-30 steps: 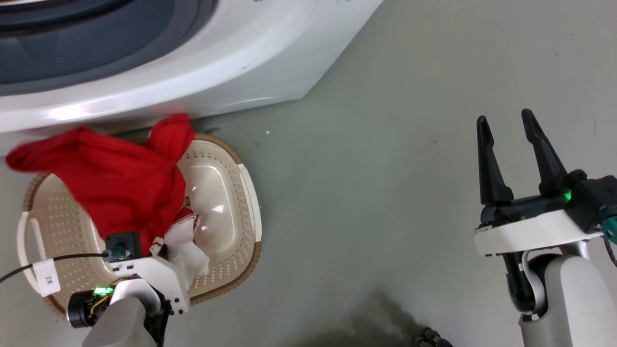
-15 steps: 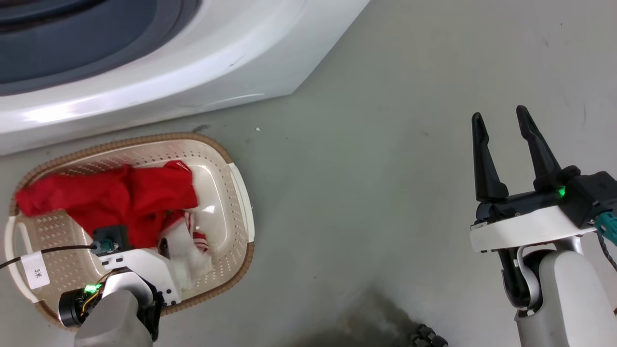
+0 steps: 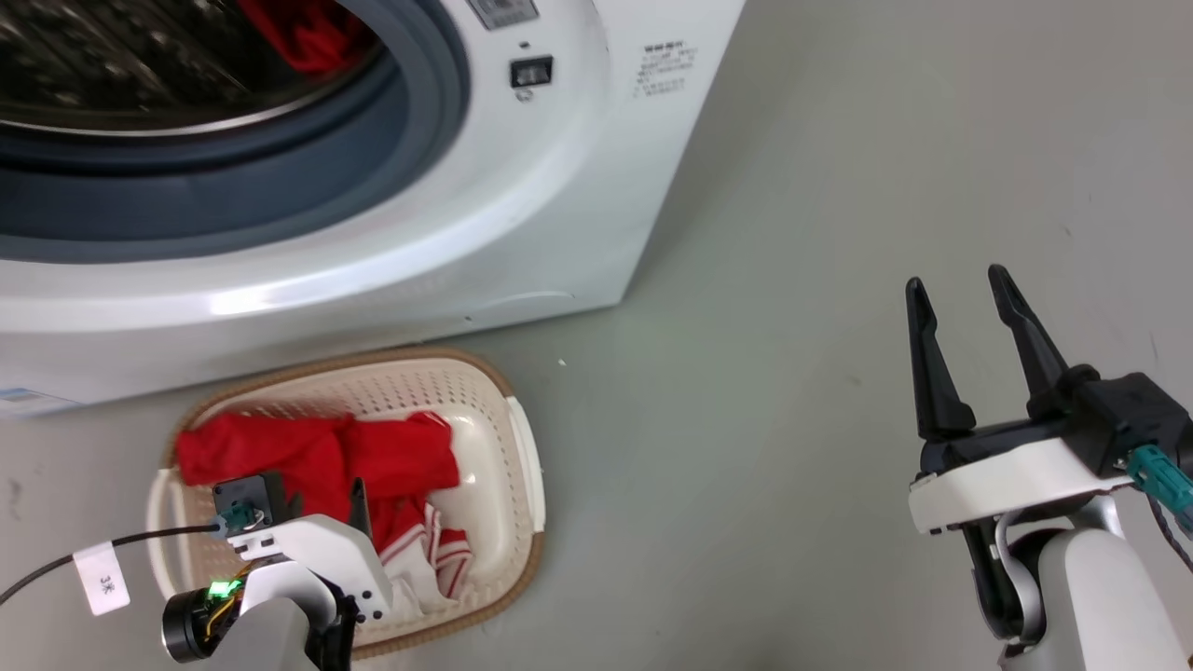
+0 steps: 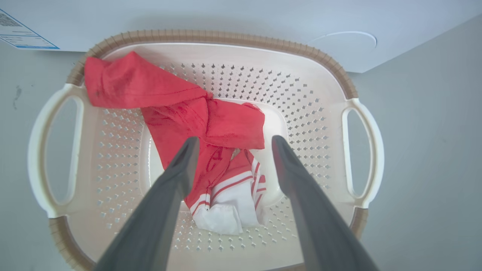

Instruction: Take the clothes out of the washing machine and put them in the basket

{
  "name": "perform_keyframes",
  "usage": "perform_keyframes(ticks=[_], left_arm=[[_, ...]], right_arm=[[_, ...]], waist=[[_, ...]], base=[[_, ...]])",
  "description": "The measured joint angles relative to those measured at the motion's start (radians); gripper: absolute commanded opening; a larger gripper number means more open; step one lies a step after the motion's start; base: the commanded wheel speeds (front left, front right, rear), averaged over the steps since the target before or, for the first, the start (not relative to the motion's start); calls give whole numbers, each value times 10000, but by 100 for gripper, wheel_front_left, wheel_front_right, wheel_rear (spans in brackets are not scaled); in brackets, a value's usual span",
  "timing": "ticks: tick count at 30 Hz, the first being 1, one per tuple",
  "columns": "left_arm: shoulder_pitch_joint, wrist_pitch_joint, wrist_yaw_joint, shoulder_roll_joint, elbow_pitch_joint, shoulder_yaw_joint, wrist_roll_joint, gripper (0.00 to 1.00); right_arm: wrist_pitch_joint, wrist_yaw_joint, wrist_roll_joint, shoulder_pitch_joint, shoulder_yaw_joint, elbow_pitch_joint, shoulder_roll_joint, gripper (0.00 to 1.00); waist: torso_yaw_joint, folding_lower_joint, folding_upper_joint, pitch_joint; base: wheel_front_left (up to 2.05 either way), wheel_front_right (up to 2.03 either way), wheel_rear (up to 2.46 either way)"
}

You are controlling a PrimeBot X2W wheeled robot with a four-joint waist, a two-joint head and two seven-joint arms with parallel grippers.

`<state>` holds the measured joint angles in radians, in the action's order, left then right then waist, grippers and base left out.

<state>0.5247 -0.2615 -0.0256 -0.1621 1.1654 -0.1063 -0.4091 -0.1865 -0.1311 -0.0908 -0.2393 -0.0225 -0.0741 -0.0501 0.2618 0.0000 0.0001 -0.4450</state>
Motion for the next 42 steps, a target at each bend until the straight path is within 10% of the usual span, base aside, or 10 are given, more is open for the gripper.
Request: perform_keyframes(ticks=[24, 42], left_arm=[[-2482, -17, 408, 520, -7267, 1415, 1981, 100], [2055, 1837, -454, -1404, -5676, 1689, 1567, 100]], right_arm=[[1005, 0, 384, 1260, 251, 1081, 0, 100], [180, 0, -562, 752, -119, 458, -6, 100]], waist=[[-1243, -2, 0, 2286], [405, 0, 0, 892]], base=[[0, 0, 0], [0, 0, 0]])
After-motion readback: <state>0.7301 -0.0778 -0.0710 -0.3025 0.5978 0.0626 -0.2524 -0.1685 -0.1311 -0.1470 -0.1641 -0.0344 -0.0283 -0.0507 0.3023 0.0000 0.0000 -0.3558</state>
